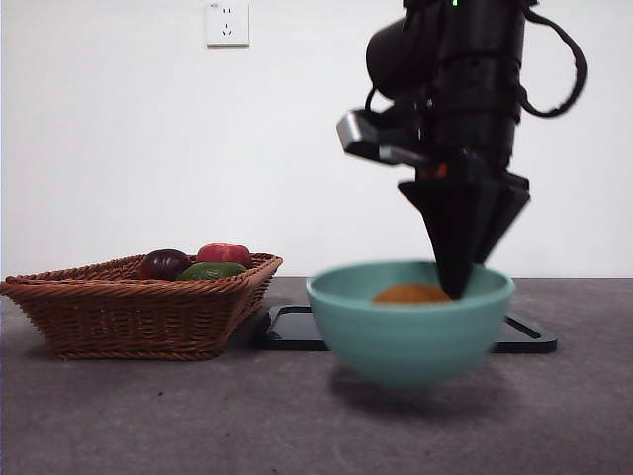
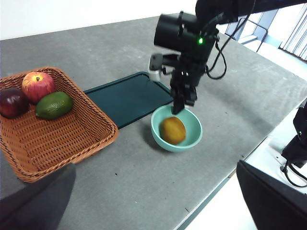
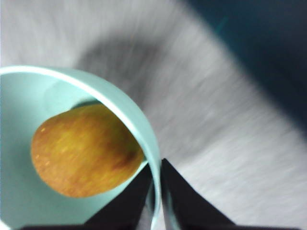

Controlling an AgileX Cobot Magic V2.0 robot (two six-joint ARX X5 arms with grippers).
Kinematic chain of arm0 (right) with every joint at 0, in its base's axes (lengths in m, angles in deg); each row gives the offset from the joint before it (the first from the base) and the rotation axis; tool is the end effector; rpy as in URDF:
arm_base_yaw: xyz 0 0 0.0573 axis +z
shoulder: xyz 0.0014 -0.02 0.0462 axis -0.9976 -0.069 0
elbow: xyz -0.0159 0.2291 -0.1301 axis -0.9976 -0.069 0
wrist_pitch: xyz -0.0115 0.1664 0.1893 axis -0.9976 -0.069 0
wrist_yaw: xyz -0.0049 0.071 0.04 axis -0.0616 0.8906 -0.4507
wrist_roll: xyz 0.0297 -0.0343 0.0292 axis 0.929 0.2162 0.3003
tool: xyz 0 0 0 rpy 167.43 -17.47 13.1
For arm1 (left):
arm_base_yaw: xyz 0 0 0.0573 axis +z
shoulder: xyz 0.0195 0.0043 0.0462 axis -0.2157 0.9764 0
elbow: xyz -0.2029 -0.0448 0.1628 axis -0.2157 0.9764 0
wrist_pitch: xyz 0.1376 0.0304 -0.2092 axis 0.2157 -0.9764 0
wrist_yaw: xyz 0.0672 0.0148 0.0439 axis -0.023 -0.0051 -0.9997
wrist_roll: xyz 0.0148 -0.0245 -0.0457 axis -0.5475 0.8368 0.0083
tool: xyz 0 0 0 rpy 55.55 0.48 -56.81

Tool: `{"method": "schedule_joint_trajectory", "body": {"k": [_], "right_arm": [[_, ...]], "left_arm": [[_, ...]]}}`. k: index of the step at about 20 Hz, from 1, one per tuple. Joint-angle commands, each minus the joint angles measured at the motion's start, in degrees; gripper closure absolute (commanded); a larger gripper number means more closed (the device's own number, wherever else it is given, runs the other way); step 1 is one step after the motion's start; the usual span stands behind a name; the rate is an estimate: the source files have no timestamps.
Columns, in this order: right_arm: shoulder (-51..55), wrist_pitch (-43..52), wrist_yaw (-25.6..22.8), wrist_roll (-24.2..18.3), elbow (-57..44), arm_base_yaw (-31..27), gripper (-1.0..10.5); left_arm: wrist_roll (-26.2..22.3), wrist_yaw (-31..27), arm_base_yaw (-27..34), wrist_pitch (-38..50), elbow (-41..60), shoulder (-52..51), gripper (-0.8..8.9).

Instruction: Pick up the wifruite, put it on the bowl, pick up the plate, put it on desk

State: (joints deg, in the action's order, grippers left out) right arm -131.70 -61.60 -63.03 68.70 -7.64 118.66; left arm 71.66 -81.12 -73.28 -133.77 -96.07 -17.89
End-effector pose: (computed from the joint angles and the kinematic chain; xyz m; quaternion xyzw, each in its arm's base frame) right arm 0.2805 0.1839 0.2306 -0.1811 0.6405 0.2855 0.6896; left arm 0.0031 0.0065 0.3737 -0.0077 0.1993 -0.3849 0.9012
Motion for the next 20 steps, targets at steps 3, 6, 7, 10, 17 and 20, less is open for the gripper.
{"method": "schedule_joint_trajectory", "body": {"k": [3,6,7,10,17,20], "right_arm": [[-2.34,-2.01,0.81,-3.17,9.07,-2.71,9.4],[-7.21,-6.58,0.76,-5.14,18.23,-5.6,9.4],[-9.44,-7.76,0.76,-5.84,21.59,-6.36,9.4],[-16.98,-10.75,1.79,-7.52,31.69,-8.46,9.4],[-29.22,-10.64,5.38,-9.14,43.04,-11.39,9.4],[-31.3,-10.36,6.43,-9.38,43.04,-12.15,9.4]], "left_arm": [[-0.72,-0.2,-0.48,0.72,-0.55,0.02,1.88],[-0.72,-0.2,-0.48,0.74,-0.55,0.02,1.88],[-0.7,-0.2,-0.48,0.7,-0.55,0.02,1.88],[-0.7,-0.2,-0.48,0.7,-0.55,0.02,1.88],[-0.7,-0.2,-0.48,0.66,-0.55,0.02,1.88],[-0.7,-0.2,-0.48,0.66,-0.55,0.02,1.88]]}}
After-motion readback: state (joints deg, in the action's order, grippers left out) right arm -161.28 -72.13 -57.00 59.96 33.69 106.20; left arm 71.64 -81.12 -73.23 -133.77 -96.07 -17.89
